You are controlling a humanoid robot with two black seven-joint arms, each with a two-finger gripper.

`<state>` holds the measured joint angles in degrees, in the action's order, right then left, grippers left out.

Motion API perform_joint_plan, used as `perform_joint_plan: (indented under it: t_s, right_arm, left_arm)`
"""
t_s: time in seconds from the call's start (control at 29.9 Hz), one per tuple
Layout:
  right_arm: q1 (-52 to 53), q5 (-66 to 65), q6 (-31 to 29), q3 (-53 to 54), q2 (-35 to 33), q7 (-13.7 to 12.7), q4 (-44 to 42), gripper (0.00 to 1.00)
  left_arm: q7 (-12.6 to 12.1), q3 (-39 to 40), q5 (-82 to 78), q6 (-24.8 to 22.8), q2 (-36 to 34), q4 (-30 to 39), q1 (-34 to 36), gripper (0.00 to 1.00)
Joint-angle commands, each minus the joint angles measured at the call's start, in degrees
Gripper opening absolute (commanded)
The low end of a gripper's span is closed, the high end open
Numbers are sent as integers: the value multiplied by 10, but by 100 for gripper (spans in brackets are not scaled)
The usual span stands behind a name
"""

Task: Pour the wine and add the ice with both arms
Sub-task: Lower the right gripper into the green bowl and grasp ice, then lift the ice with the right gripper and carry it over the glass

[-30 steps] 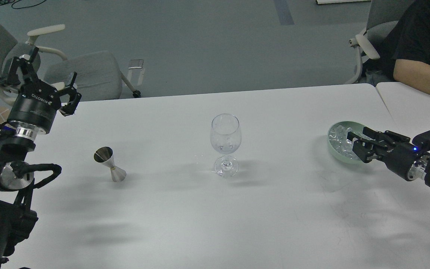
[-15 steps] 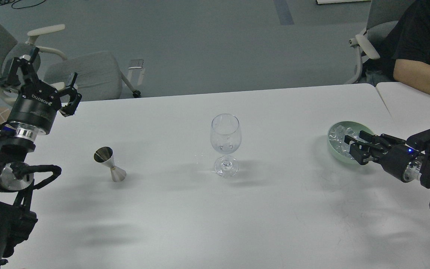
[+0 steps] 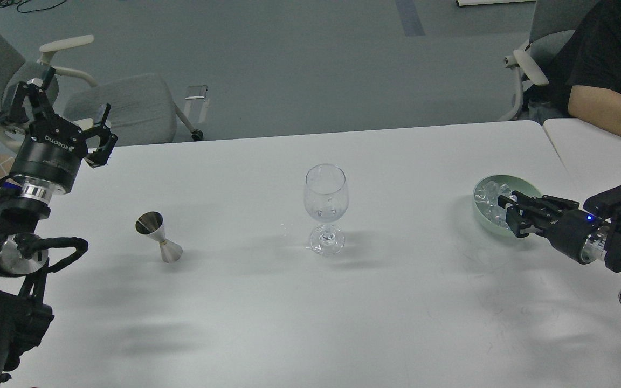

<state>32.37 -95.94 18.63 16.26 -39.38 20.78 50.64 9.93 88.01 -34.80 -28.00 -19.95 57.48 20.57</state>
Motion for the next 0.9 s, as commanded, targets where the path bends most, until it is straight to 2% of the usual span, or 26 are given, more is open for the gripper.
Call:
perform_joint_plan:
  t_s: [0.0, 0.13, 0.4, 0.7, 0.87]
  right_arm:
    - [10, 3, 0, 1, -9, 1, 10, 5]
    - [41, 8, 0, 3, -72, 1, 71, 5]
    - [132, 9, -39, 5, -215, 4, 294, 5]
    - [198, 8, -101, 8, -212, 7, 383, 5]
    - [240, 5, -148, 2, -150, 7, 385, 5]
  left_arm:
    - [-1, 0, 0, 0, 0, 0, 0, 98]
    - [-1, 0, 0, 0, 0, 0, 1, 98]
    - [-1, 0, 0, 0, 0, 0, 1, 98]
    - [-1, 0, 0, 0, 4, 0, 2, 98]
    - [-1, 0, 0, 0, 3, 0, 4, 98]
